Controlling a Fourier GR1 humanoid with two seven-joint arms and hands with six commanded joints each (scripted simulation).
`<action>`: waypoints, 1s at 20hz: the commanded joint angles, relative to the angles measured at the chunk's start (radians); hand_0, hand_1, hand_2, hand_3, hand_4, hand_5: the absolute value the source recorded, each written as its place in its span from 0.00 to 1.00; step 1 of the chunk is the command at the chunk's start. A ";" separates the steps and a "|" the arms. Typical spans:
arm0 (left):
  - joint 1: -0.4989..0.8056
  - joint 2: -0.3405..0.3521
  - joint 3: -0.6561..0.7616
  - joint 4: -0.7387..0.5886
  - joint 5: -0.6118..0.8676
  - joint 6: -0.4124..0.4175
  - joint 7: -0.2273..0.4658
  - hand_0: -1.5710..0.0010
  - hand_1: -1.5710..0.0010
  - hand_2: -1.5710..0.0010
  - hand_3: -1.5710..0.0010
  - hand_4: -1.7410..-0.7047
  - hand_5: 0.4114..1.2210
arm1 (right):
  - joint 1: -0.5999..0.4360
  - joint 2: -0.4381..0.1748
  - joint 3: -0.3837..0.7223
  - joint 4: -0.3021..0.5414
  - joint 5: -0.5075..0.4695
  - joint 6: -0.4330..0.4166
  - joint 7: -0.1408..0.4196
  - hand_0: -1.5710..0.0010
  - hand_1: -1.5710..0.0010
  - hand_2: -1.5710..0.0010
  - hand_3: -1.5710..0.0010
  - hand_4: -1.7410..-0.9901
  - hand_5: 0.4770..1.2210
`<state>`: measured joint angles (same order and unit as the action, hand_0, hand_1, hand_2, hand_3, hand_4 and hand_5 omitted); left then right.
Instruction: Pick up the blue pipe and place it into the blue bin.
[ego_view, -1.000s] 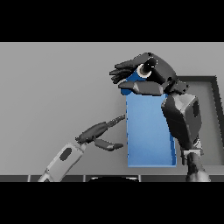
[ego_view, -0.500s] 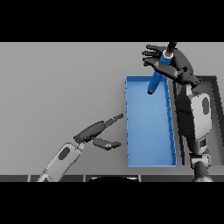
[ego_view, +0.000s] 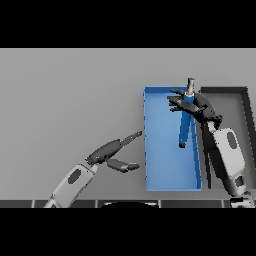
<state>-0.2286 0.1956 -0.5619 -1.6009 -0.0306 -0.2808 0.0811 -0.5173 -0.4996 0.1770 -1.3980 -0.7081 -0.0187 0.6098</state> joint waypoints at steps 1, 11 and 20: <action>0.002 0.002 -0.001 -0.007 0.004 -0.003 -0.001 1.00 1.00 1.00 1.00 0.83 0.06 | 0.009 -0.015 0.031 0.011 -0.014 0.000 0.000 0.00 0.00 0.00 0.00 0.16 0.87; 0.004 0.007 0.001 -0.011 0.002 -0.002 0.012 1.00 1.00 1.00 1.00 0.82 0.05 | -0.129 -0.253 0.569 0.132 -0.335 -0.124 0.000 0.78 0.81 0.81 0.85 0.71 0.74; 0.012 0.004 -0.002 -0.004 -0.002 0.001 0.002 1.00 1.00 1.00 1.00 0.80 0.06 | -0.149 -0.254 0.664 0.173 -0.161 -0.107 -0.054 0.97 0.97 0.98 0.98 0.82 0.32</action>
<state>-0.2168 0.1990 -0.5644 -1.6050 -0.0324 -0.2798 0.0833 -0.6662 -0.7535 0.8410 -1.2248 -0.8691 -0.1256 0.5563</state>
